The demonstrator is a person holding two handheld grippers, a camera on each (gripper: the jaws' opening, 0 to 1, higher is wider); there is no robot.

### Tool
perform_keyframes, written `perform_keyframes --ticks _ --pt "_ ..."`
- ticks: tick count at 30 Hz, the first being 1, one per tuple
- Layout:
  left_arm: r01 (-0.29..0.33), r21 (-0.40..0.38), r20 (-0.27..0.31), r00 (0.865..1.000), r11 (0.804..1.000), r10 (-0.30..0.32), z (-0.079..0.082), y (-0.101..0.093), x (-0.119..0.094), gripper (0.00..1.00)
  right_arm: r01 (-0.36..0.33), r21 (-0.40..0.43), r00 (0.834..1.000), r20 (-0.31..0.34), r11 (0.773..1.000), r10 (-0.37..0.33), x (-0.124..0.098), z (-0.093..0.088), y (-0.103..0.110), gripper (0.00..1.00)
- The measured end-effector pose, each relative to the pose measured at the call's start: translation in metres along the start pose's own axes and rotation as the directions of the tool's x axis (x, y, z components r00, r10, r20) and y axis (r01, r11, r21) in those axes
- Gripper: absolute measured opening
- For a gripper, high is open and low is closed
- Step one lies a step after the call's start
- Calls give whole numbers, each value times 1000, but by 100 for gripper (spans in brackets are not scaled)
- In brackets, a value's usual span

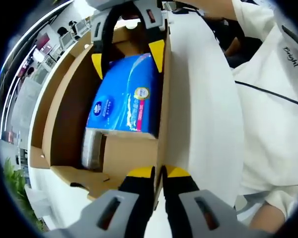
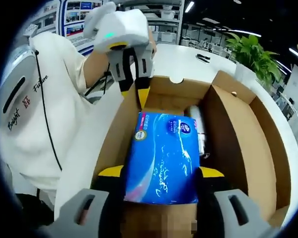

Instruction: Operate the shoe box by opening the lid, removing the specified soft item, and placing it in the target area until the item is outside and the box remains undamaged.

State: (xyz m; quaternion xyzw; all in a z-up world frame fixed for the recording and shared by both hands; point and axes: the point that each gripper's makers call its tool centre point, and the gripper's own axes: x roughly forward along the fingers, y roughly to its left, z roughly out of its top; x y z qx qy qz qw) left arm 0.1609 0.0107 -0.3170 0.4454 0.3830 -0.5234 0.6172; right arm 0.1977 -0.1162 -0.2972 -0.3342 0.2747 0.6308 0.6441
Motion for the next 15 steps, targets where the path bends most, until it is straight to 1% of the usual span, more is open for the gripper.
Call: perform_keyframes --ticks 2,4,12,15 --pt "-1 0 1 1000 1000 1 0 0 0 6 2 7 1000 -10 1000 -2 -2 -2 -1 57" --pt "-1 0 1 1000 1000 1 0 0 0 6 1 -7 1000 -30 1000 -2 -4 -5 -1 57" --pt "-1 2 0 1000 1000 1 0 1 0 6 4 -18 998 -66 1000 -5 -8 -12 -4 57" --pt "-1 4 4 1000 1000 1 0 1 0 6 11 -18 995 -99 1000 -13 -11 -17 -6 57"
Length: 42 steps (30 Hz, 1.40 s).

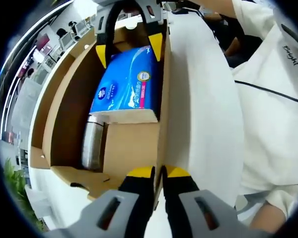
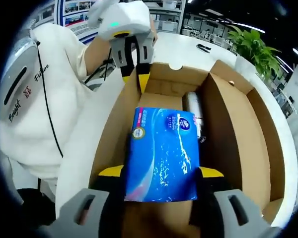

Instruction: Operate the shoe box by opening the lid, removing the specified soft item, and placing it in the target area until the item is outside and the box remains undamaged.

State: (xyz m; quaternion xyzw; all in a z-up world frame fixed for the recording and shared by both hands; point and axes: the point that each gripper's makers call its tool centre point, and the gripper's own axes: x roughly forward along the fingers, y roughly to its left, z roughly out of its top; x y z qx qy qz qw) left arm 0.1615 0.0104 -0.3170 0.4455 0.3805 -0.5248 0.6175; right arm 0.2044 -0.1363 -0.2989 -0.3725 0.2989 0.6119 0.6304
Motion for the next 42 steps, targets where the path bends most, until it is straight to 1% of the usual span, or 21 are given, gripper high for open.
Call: perform_keyframes --ticks 3,4,8,11,14,15,17,18,20,21,22,26,28,29,30,33,34,35,38,40,42 --pt "-2 2 2 1000 1000 2 0 0 0 6 8 4 1000 -22 1000 -8 -6 -9 -1 57" --pt "-3 2 2 1000 1000 3 0 0 0 6 10 -9 999 -35 1000 -11 -8 -12 -1 57" --pt "0 1 -3 1000 1000 0 1 0 0 6 25 -4 998 -54 1000 -25 -10 -14 -4 58" --pt "1 0 -5 1000 1000 -1 1 0 0 6 55 2 997 -60 998 -55 -12 -14 -8 65" --pt "-3 3 -3 1000 1000 3 1 0 0 6 69 21 998 2 997 -70 -12 2 -13 70" --pt "-5 3 -2 1000 1000 5 1 0 0 6 67 21 998 8 998 -67 -11 4 -14 70" --pt "-5 2 -2 1000 1000 5 1 0 0 6 37 14 999 21 999 -37 -5 12 -9 70" --pt "-4 1 -3 1000 1000 4 1 0 0 6 15 12 1000 1 1000 -15 1 14 -5 71" --pt "-3 2 -3 1000 1000 3 1 0 0 6 15 2 999 -35 1000 -14 6 12 -5 71" --pt "-3 3 -1 1000 1000 3 0 0 0 6 18 -21 998 -68 1000 -19 12 10 -7 71" --pt "-2 3 -1 1000 1000 2 0 0 0 6 5 -12 996 -87 1000 -6 15 8 -5 71" --pt "-3 7 -2 1000 1000 3 1 0 0 6 -22 -21 991 -134 1000 19 28 7 -6 74" --pt "-4 6 -1 1000 1000 4 1 0 0 6 -27 -23 989 -145 999 23 28 5 -8 76" --pt "-4 6 0 1000 1000 4 1 0 0 6 -31 -22 987 -160 999 27 29 5 -7 77" --pt "-5 6 0 1000 1000 5 1 0 0 6 -33 -24 979 -200 999 27 31 2 -6 78" --pt "-6 7 0 1000 1000 6 0 0 0 6 -52 -54 972 -231 997 38 35 -1 -1 76" --pt "-7 6 1 1000 1000 7 0 0 0 6 -31 -66 965 -263 997 13 37 -6 -4 76" --pt "-8 6 2 1000 1000 8 0 0 0 6 -42 -56 967 -254 998 27 38 -4 -1 76" --pt "-6 5 2 1000 1000 6 0 0 0 6 -59 -72 970 -239 996 41 33 -6 -4 75" --pt "-7 6 3 1000 1000 7 0 0 0 6 -58 -53 966 -255 997 42 30 -11 -5 75" --pt "-8 8 5 1000 1000 8 0 0 -1 6 -60 -66 965 -259 996 41 29 -13 -4 75"
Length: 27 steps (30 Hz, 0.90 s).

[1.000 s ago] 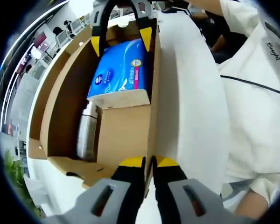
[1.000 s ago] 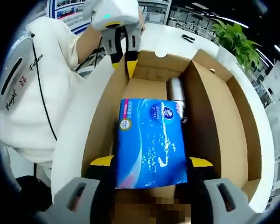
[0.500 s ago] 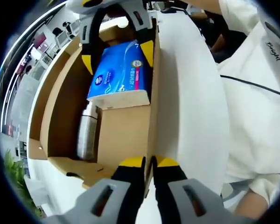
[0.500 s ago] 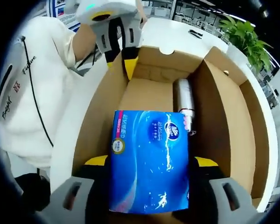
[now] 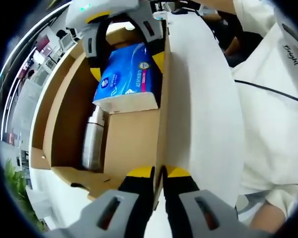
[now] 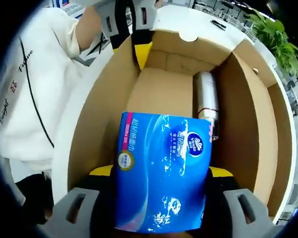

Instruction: Operate the shoe box by opening the lid, removing the specified soft item, and placing it in the target area until the item is outside and the box remains undamaged.

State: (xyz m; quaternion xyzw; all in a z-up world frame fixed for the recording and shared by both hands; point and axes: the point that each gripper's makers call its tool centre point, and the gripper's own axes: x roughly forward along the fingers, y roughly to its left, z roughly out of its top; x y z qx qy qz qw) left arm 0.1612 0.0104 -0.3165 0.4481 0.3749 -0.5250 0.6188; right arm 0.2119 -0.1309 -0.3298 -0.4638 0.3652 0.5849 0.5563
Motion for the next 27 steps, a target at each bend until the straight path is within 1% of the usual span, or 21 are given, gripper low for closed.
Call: perform_keyframes --ticks 3,4,6,8,9,12,19,22,23,24,25,27 --pt "2 -2 -1 1000 1000 -2 0 0 0 6 -7 11 1000 -17 1000 7 -3 -8 1 74" --pt "3 -3 -1 1000 1000 -3 0 0 0 6 -11 -3 999 -38 1000 11 -1 -8 4 74" --pt "3 -3 -3 1000 1000 -3 0 0 0 6 4 43 996 -86 999 0 -1 -14 2 74" --pt "2 -4 -3 1000 1000 -2 0 0 0 6 -1 32 994 -106 999 5 1 -12 1 74" --pt "2 -4 -4 1000 1000 -2 0 0 0 6 -5 34 991 -130 999 9 2 -14 1 74" --pt "0 -4 -6 1000 1000 0 0 0 0 6 -10 33 986 -166 999 16 4 -16 1 75" --pt "-3 -5 -8 1000 1000 3 0 0 0 7 -28 55 978 -207 998 39 14 -21 2 80" --pt "-4 -4 -11 1000 1000 4 0 1 1 7 -38 67 974 -222 997 52 12 -22 2 81" --pt "-4 -5 -9 1000 1000 3 0 1 0 7 -41 70 973 -224 997 56 12 -22 6 81" --pt "-3 -4 -9 1000 1000 3 0 1 0 7 -58 79 972 -224 995 75 13 -24 11 81" --pt "-3 -4 -10 1000 1000 3 0 1 0 7 -73 87 971 -221 994 91 14 -24 12 82" --pt "-3 -6 -7 1000 1000 3 0 2 0 7 -76 83 967 -236 994 94 15 -24 14 83"
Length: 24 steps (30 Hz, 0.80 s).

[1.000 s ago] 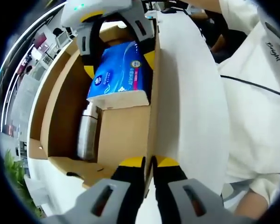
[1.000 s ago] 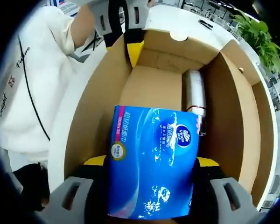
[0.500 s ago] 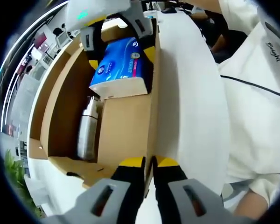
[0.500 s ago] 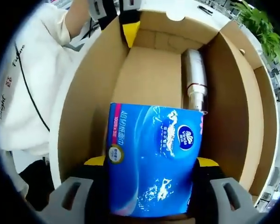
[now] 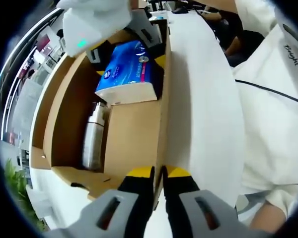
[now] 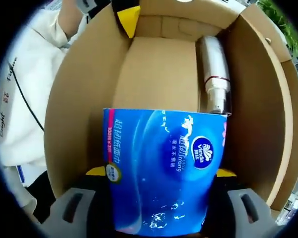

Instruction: Operate the shoe box by opening the lid, removing the specified soft item, and placing it in the target area until the item is outside and the box remains undamaged.

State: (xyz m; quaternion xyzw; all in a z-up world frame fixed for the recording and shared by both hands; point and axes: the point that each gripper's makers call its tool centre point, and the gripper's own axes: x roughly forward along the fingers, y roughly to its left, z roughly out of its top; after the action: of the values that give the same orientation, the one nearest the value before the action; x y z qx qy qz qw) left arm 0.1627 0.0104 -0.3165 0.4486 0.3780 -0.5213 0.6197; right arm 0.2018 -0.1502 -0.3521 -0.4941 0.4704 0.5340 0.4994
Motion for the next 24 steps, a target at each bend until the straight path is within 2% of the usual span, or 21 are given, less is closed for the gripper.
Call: perform_keyframes --ticks 3,7,11,15,18,20,22,24 --pt "4 1 -3 1000 1000 -4 0 -1 0 7 -2 -4 999 -39 1000 2 0 1 -5 83" --pt "4 0 -4 1000 1000 -4 0 -1 0 7 4 8 999 -42 1000 -4 0 1 -6 82" --pt "2 3 -13 1000 1000 -2 0 -1 1 7 5 8 1000 -12 1000 -5 -2 0 -8 78" --pt "6 5 -8 1000 1000 -6 0 -1 0 6 10 20 1000 -19 1000 -9 -3 2 -11 69" --pt "8 5 -9 1000 1000 -8 0 -1 0 6 -14 -12 1000 18 1000 14 -6 7 -4 69" --pt "8 6 -6 1000 1000 -8 0 -1 0 6 -11 -8 999 32 1000 11 -9 9 -5 69" --pt "6 5 -4 1000 1000 -6 0 -1 0 6 17 -47 999 43 999 -15 -14 11 -8 69" --pt "5 6 -3 1000 1000 -5 0 -1 0 6 4 -25 999 42 1000 -3 -19 11 -9 69"
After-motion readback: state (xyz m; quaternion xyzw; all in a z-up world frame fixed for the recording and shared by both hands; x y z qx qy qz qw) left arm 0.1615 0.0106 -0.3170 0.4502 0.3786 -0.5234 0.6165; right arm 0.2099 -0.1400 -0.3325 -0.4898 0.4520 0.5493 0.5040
